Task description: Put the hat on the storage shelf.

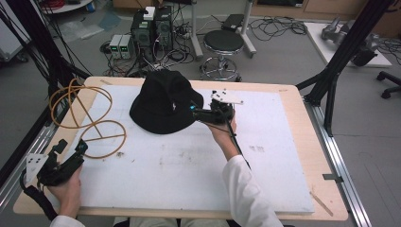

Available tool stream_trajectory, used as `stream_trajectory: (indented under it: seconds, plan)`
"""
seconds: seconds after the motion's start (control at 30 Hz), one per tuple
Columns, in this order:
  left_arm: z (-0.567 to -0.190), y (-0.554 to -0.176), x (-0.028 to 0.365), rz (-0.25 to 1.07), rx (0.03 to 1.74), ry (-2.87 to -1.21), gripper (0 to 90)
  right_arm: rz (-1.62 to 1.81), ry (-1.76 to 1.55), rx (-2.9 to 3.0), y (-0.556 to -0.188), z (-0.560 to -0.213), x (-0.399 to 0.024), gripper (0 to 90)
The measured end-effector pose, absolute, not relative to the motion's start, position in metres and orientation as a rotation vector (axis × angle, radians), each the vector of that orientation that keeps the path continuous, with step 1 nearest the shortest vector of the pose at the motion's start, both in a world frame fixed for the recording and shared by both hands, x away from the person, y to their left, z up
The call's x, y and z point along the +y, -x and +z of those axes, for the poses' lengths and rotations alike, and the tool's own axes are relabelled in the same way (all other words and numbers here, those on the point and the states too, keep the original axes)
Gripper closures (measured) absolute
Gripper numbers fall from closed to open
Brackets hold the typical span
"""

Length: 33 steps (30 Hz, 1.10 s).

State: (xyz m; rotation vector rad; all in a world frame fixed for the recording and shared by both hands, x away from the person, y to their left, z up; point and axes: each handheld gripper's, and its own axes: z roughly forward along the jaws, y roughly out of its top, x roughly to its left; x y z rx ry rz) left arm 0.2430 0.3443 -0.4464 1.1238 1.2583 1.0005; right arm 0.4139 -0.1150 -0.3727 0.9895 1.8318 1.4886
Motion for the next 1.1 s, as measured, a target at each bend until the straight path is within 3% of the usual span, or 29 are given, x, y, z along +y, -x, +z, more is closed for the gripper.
stream_trajectory:
  seconds: [1.1]
  plan:
    - [-0.447, -0.244, 0.346, 0.999, 1.258, -1.117, 29.7, 1.442, -0.991, 1.908, -0.465, -0.412, -0.006, 7.4]
